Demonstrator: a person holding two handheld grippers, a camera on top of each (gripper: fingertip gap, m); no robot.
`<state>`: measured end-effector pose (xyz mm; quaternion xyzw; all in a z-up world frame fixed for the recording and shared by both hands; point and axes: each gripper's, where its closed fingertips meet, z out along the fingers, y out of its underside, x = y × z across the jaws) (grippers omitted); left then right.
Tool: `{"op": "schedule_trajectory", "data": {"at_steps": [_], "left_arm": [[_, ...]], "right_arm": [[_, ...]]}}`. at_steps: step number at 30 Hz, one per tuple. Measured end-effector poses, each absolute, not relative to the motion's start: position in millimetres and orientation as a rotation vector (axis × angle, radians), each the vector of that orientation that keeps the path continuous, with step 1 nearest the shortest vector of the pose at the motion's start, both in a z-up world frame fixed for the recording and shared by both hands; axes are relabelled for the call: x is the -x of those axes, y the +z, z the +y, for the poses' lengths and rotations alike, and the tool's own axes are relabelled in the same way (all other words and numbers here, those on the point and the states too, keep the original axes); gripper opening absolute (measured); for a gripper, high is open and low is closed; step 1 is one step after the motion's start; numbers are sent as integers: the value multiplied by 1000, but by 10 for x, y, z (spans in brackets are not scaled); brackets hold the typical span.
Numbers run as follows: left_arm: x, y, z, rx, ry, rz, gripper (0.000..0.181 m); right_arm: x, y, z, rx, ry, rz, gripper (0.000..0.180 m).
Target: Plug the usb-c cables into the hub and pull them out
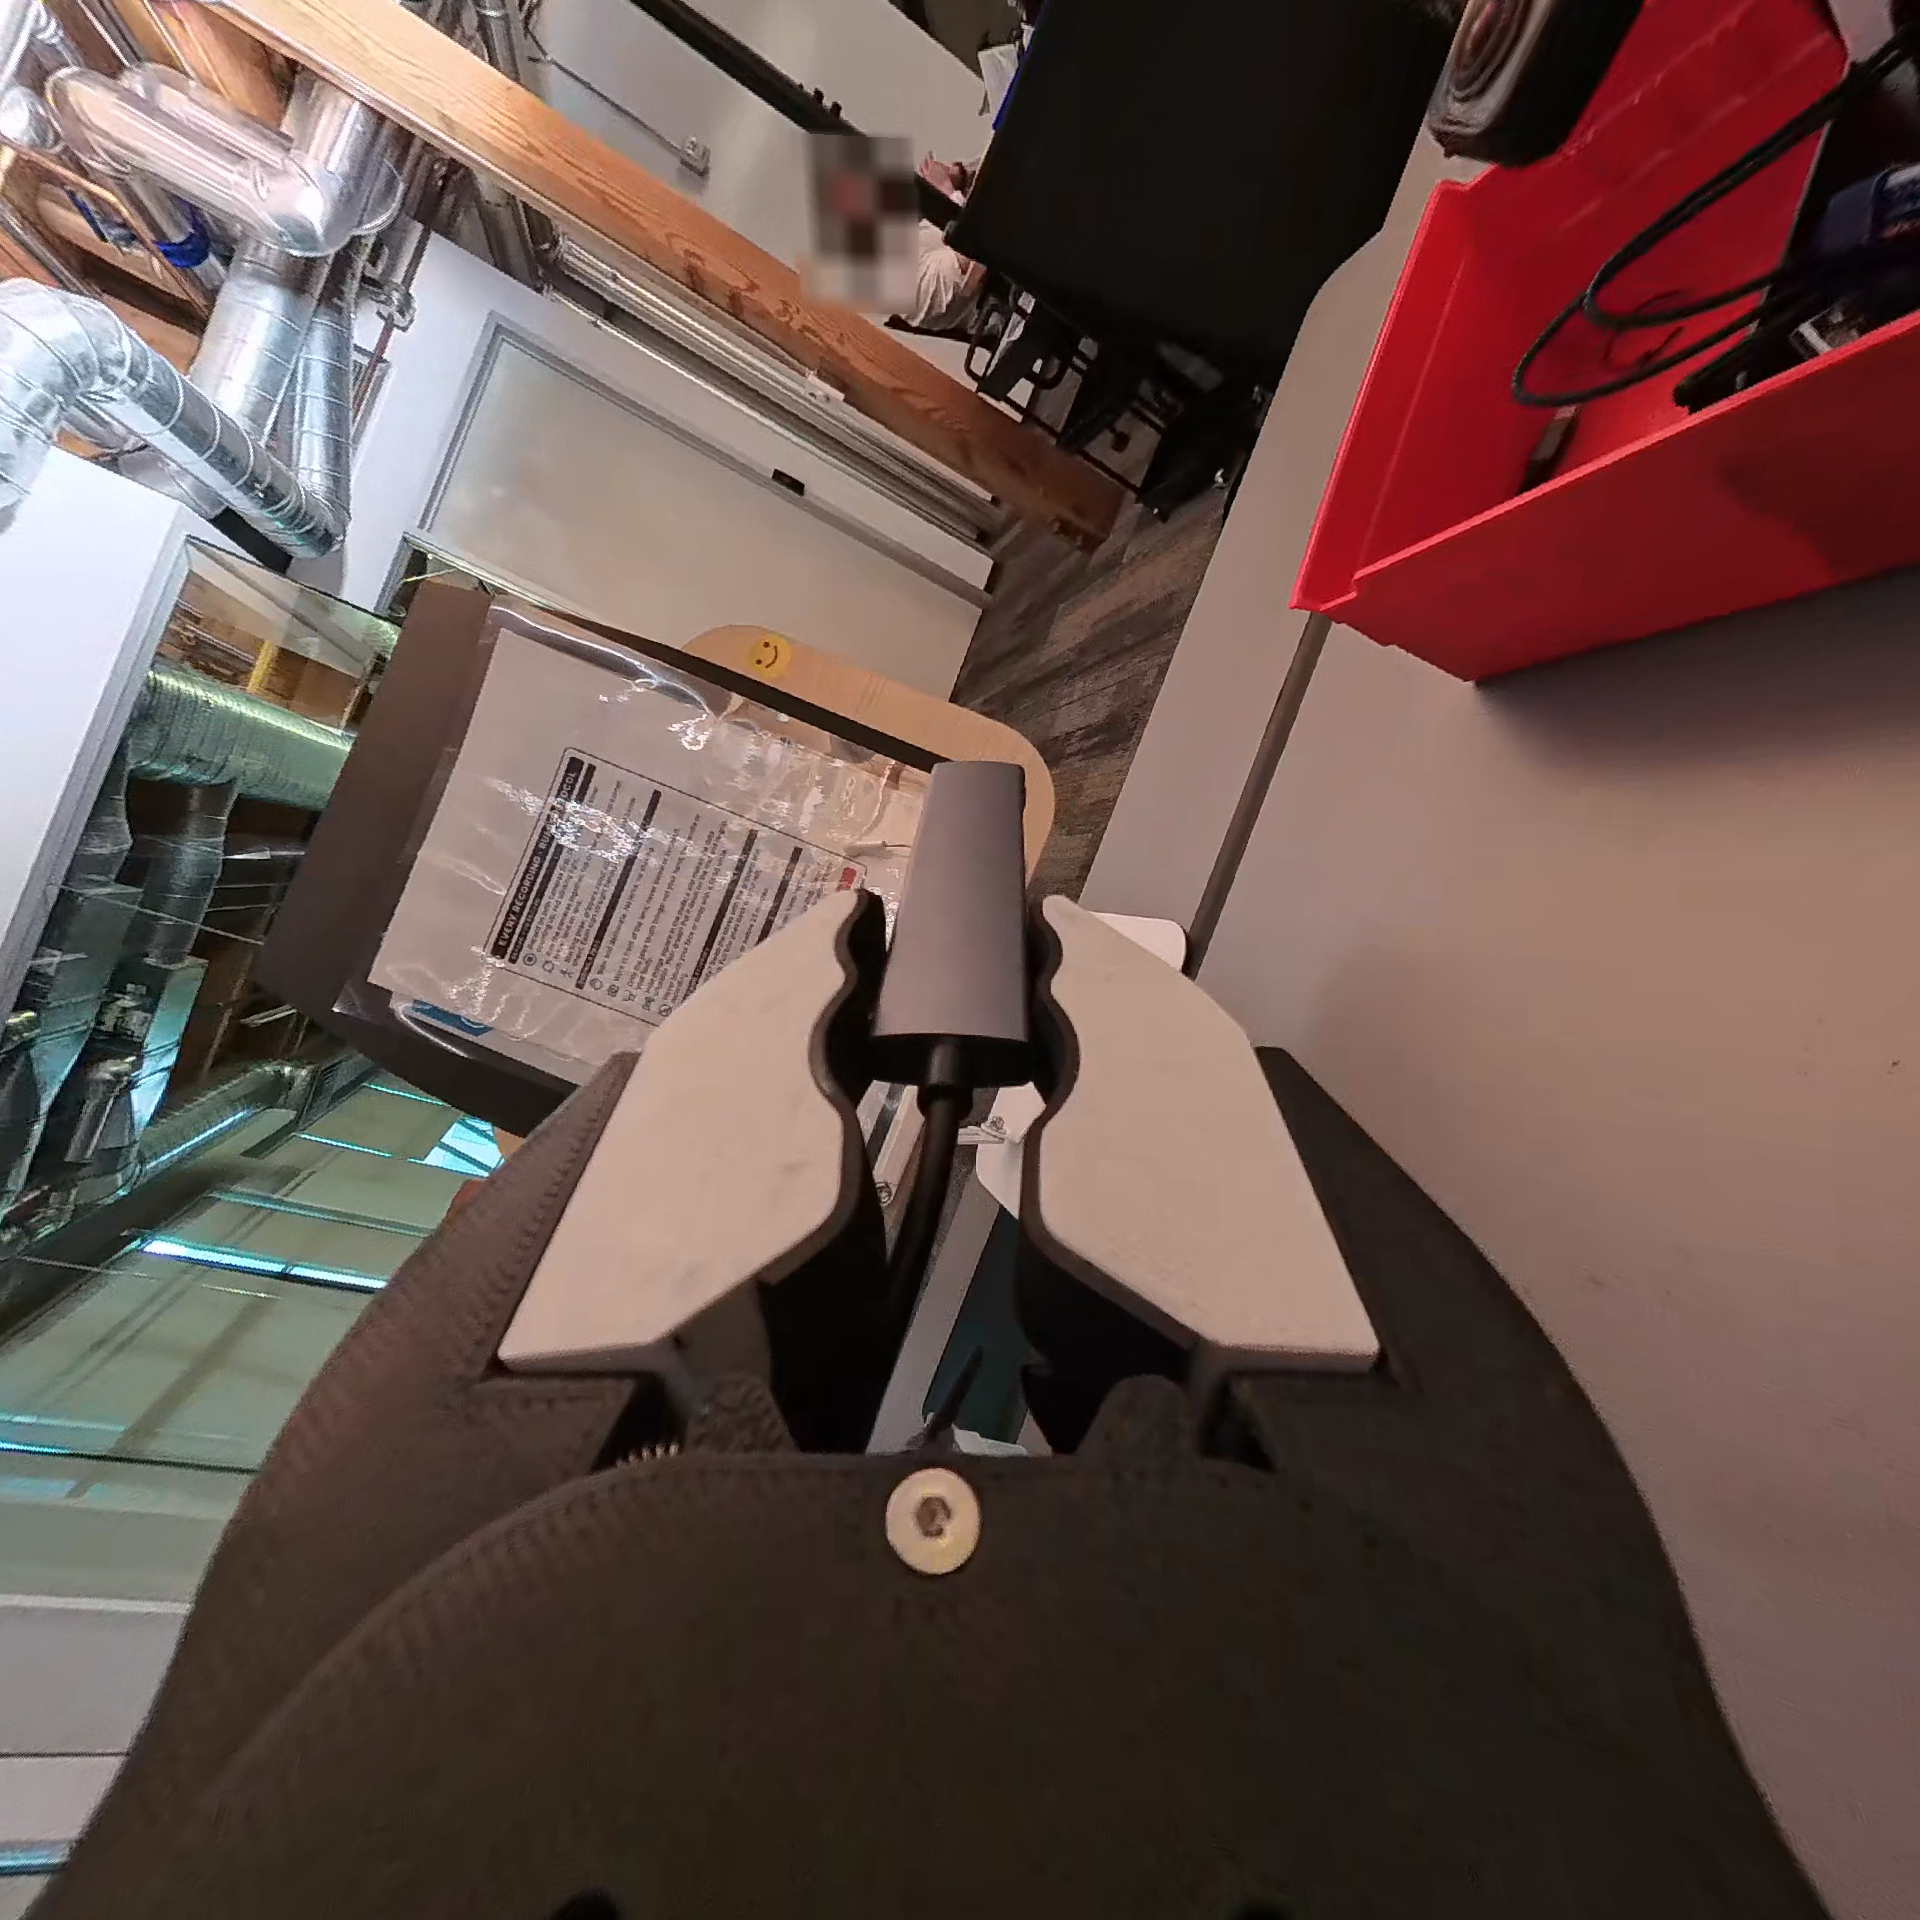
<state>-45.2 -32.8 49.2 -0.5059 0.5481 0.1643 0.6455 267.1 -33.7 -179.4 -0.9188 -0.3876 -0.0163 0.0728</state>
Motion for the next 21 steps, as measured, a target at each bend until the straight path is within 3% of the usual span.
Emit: {"op": "schedule_trajectory", "data": {"at_steps": [1,21], "left_arm": [[449,491,-330,1149,373,1248,26],[544,524,-230,1237,269,1169,26]], "right_arm": [[-2673,-1774,-338,2768,-34,-1139,13],[-2413,-1273,-260,2590,394,-863,47]]}}
